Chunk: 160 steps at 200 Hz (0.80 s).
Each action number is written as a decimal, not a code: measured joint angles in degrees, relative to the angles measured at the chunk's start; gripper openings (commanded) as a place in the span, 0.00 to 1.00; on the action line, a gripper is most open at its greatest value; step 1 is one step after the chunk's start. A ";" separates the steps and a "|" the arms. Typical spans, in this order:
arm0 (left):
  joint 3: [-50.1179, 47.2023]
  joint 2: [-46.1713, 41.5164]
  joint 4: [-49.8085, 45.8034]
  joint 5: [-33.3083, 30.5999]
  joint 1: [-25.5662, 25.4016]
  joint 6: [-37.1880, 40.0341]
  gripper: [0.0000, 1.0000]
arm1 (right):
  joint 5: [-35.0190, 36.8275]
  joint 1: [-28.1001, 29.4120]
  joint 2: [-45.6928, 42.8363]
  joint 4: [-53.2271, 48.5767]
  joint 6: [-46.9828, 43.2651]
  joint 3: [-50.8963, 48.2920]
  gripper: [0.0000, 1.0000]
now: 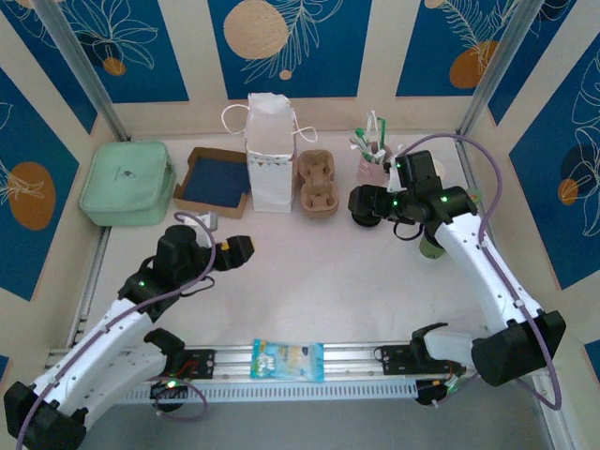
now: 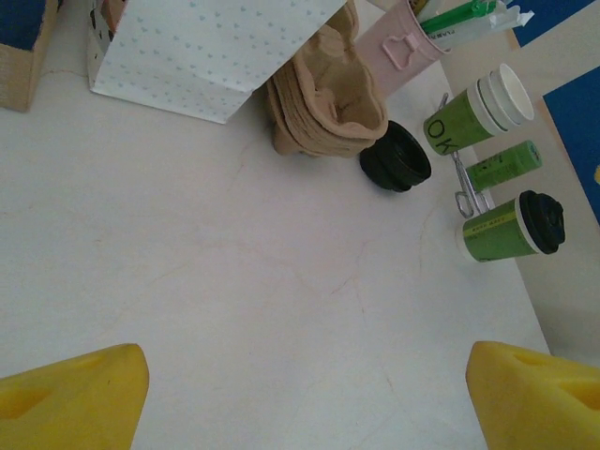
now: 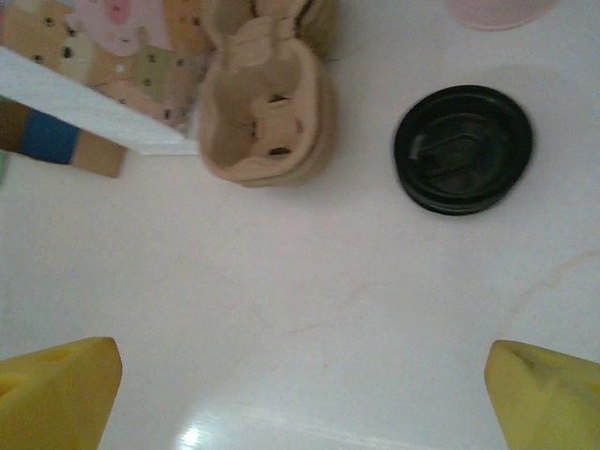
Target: Pack the takeout coffee
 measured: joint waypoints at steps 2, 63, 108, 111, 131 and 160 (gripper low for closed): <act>-0.04 -0.04 -0.02 -0.02 0.00 0.00 0.88 | -0.22 0.00 0.02 0.24 0.13 -0.13 0.98; -1.57 -1.38 -0.35 -0.17 0.11 0.00 0.89 | -8.41 -3.21 4.57 9.38 5.79 -3.10 0.96; -4.98 -1.81 0.09 0.07 0.48 -0.70 0.89 | -11.50 -3.93 14.19 12.37 7.37 -3.10 0.92; -5.22 -1.86 0.13 0.09 0.48 -0.90 0.89 | -11.78 -4.02 14.67 12.57 7.63 -3.10 0.91; -6.64 -2.16 0.52 0.24 0.50 -1.40 0.89 | -13.73 -4.39 17.46 13.79 8.33 -2.99 0.87; -9.57 -1.84 3.43 1.11 0.68 -2.82 0.89 | -15.02 -4.46 21.57 15.39 8.92 -1.84 0.78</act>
